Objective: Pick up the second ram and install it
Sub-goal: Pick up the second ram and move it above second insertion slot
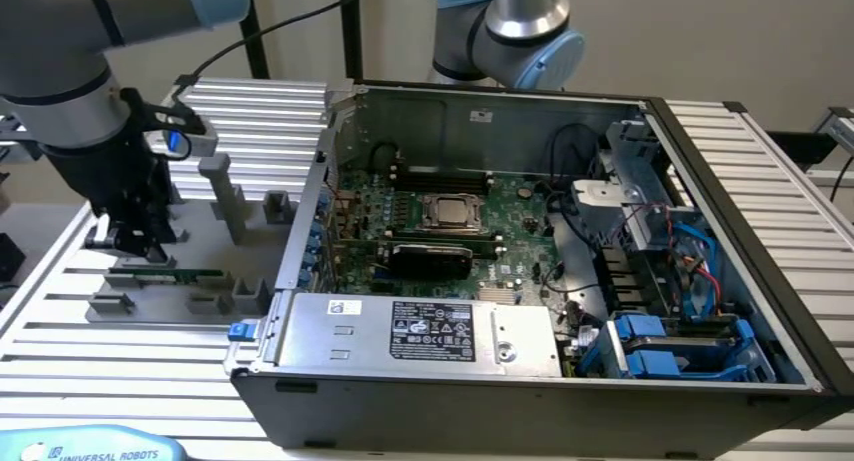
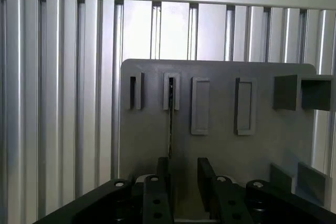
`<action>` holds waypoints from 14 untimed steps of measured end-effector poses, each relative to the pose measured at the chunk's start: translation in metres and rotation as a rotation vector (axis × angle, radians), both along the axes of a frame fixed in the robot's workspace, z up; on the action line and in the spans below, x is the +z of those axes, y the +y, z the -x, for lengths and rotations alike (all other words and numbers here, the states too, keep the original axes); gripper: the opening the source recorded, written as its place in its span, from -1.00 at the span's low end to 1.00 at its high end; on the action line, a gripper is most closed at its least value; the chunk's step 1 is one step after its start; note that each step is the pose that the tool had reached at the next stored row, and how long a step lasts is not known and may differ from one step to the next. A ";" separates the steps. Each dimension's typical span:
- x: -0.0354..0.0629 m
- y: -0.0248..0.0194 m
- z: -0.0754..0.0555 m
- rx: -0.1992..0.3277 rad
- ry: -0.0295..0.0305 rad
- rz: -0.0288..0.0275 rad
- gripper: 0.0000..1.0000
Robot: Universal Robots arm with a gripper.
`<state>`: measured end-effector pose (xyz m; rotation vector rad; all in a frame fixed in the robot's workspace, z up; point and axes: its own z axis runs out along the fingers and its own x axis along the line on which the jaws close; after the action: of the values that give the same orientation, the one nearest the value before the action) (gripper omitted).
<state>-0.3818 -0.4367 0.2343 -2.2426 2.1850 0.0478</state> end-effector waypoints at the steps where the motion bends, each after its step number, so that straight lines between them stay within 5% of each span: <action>1: -0.0018 -0.0007 0.000 0.001 0.0000 0.0000 -0.27; 14: -0.0255 -0.0044 0.000 0.016 0.0000 0.0000 -0.27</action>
<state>-0.3815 -0.4411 0.2088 -2.2602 2.1670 0.0479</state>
